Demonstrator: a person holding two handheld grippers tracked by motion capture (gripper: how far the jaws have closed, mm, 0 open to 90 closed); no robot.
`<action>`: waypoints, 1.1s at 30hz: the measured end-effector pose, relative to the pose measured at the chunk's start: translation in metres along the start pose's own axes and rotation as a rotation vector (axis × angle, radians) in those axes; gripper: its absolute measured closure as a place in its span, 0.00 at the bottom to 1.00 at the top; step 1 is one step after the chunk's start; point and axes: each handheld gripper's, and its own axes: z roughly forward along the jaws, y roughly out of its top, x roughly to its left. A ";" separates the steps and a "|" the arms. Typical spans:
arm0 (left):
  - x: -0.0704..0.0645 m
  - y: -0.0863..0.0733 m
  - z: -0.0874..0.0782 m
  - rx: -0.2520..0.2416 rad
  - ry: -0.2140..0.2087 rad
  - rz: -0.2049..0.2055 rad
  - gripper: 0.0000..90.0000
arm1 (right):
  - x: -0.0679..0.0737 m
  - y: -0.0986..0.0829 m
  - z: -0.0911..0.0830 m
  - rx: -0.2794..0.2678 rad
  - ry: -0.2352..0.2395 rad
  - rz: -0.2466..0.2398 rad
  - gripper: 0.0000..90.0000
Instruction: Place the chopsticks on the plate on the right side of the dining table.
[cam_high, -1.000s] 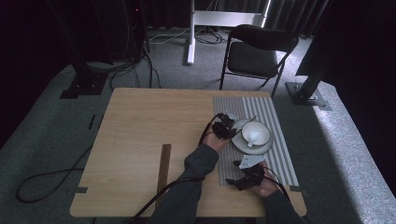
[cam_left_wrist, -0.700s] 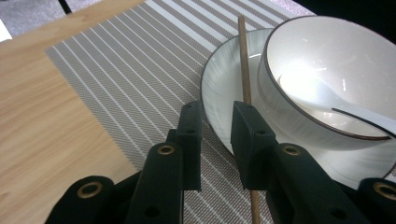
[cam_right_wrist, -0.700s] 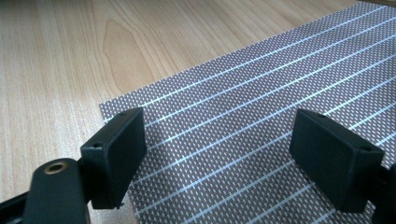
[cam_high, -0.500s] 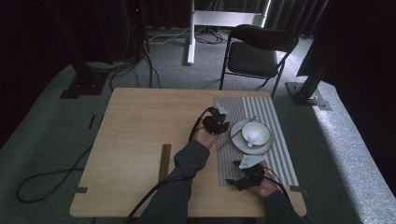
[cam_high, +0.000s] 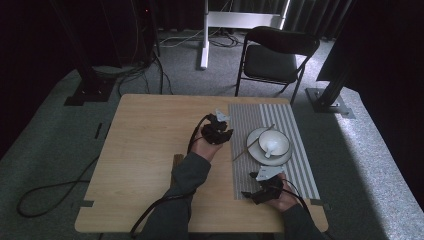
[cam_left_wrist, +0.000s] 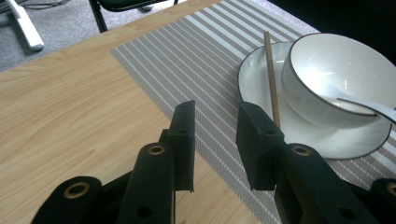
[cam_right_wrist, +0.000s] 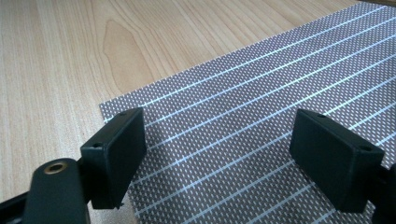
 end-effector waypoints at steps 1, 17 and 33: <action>0.001 -0.001 -0.003 -0.003 0.003 -0.001 0.75 | 0.000 0.000 0.000 0.000 0.000 0.000 0.20; 0.014 -0.018 -0.053 -0.055 0.025 0.001 0.72 | 0.000 0.000 0.000 -0.001 0.000 -0.001 0.20; 0.029 -0.053 -0.094 -0.077 0.063 -0.033 0.71 | 0.000 0.000 0.000 -0.001 -0.001 -0.004 0.20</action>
